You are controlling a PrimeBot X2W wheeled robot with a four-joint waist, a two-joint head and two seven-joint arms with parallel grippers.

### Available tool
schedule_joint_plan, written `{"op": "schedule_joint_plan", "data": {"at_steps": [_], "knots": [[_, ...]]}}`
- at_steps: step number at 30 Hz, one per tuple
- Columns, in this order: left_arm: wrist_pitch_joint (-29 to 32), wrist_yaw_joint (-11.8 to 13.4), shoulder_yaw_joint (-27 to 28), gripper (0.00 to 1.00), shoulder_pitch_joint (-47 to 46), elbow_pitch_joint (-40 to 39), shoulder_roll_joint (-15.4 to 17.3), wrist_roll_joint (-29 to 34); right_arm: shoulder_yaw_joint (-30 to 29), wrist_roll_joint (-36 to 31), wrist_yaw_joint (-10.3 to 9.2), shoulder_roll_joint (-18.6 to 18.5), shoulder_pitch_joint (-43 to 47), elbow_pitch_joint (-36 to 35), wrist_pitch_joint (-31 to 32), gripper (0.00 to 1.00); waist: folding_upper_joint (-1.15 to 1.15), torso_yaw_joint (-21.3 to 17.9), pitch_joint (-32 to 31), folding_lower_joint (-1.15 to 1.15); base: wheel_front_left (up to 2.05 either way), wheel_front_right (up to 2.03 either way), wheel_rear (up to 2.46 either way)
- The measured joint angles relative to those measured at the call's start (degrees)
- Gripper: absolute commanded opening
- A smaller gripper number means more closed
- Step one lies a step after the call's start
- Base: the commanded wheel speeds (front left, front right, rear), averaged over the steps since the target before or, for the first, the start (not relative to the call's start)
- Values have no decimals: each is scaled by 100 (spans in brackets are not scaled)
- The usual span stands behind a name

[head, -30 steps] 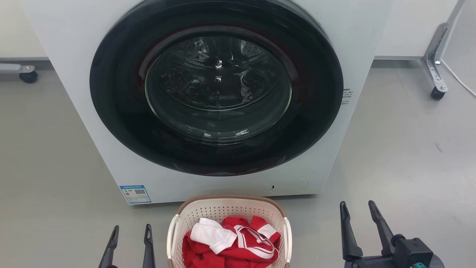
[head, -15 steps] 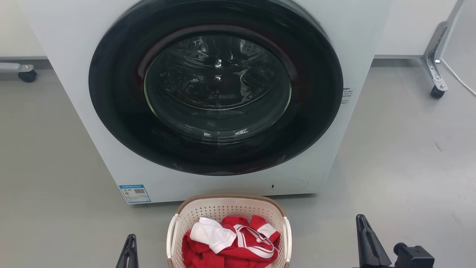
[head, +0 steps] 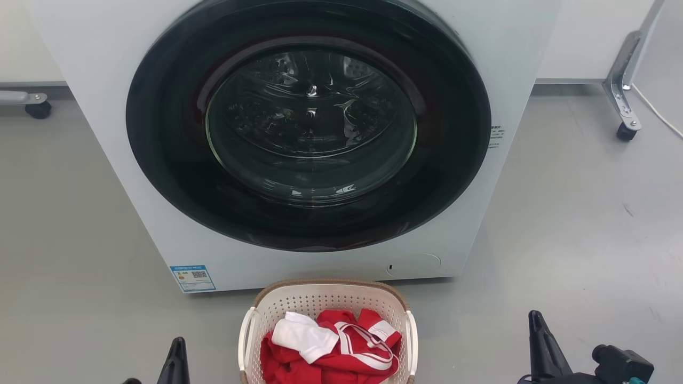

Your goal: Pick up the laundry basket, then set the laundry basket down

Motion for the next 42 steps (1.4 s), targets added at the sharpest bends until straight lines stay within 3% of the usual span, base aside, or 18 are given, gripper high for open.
{"op": "schedule_joint_plan", "data": {"at_steps": [42], "knots": [[944, -631, 606, 0, -659, 427, -118, -3600, -1045, 3405, 612, 100, -363, 333, 934, 0, 0, -39, -8, 0, 0, 0, 0]]}}
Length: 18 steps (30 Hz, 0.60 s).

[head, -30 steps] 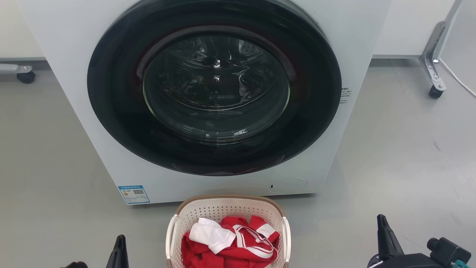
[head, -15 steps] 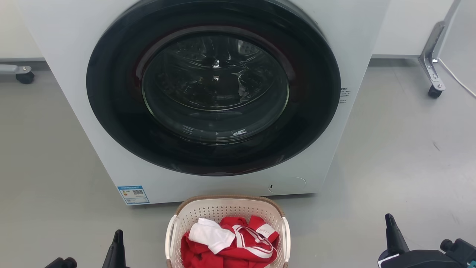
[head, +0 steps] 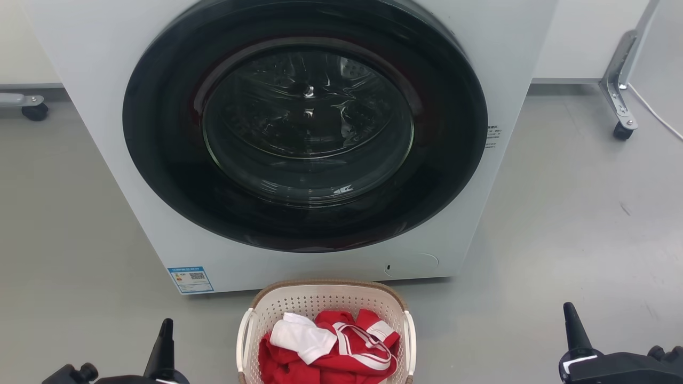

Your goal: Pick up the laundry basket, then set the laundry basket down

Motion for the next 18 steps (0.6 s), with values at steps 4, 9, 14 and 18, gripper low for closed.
{"op": "schedule_joint_plan", "data": {"at_steps": [4, 9, 14, 18], "knots": [[71, -67, 80, 0, -27, 79, -11, -342, -91, 323, 62, 10, -8, 57, 76, 0, 0, -3, -1, 0, 0, 0, 0], [174, -124, 133, 0, -116, 118, -21, -744, -211, 711, 138, 20, -74, 97, 175, 0, 0, -8, -2, 0, 0, 0, 0], [278, -215, 191, 0, -218, 162, -33, -1158, -326, 1104, 202, 29, -115, 115, 281, 0, 0, -13, -2, 0, 0, 0, 0], [360, -267, 275, 0, -233, 211, -43, -1488, -423, 1419, 259, 35, -120, 144, 374, 0, 0, -16, -3, 0, 0, 0, 0]]}}
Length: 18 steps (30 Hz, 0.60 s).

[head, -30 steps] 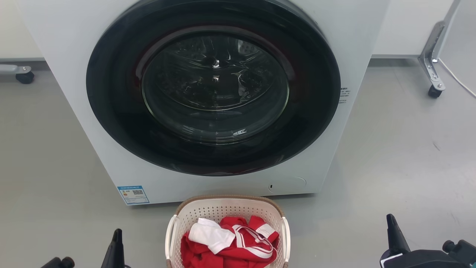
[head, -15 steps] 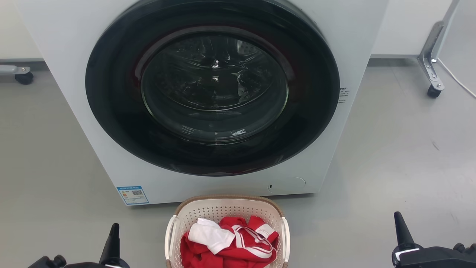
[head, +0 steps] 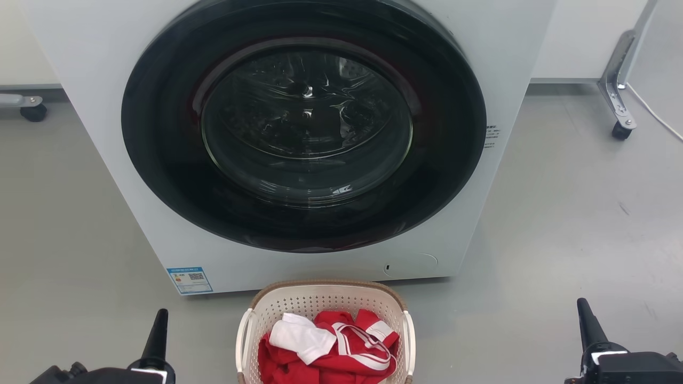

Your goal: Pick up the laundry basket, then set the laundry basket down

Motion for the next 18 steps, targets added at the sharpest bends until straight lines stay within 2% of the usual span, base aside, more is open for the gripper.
{"op": "schedule_joint_plan", "data": {"at_steps": [9, 12, 18], "knots": [[194, -111, 102, 0, -158, 112, -21, -748, -208, 708, 138, 15, -109, 89, 164, 0, 0, -8, -1, 0, 0, 0, 0], [305, -209, 204, 0, -252, 153, -47, -1278, -354, 1185, 240, 24, -116, 135, 301, 0, 0, -14, -2, 0, 0, 0, 0], [356, -255, 227, 0, -335, 186, -64, -1515, -411, 1377, 272, 30, -218, 148, 348, 0, 0, -16, -3, 0, 0, 0, 0]]}}
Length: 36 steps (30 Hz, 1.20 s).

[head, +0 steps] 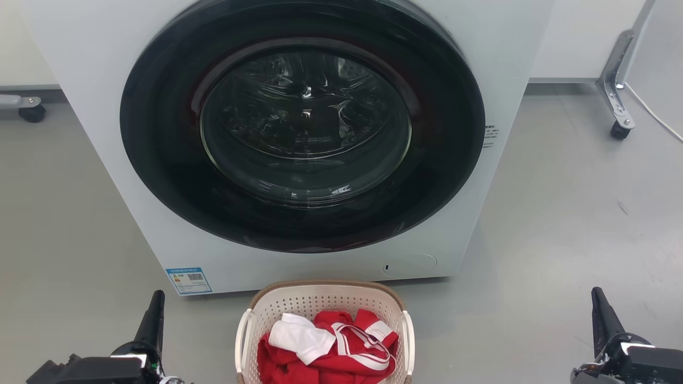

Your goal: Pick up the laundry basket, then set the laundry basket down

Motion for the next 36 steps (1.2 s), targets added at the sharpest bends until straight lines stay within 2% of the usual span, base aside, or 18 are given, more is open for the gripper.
{"op": "schedule_joint_plan", "data": {"at_steps": [36], "knots": [[0, 0, 0, 0, 0, 4, -4, -1, 1, 1, 0, 3, 2, 3, 0, 0, 0, 0, 0, 0, 0, 0, 0]]}}
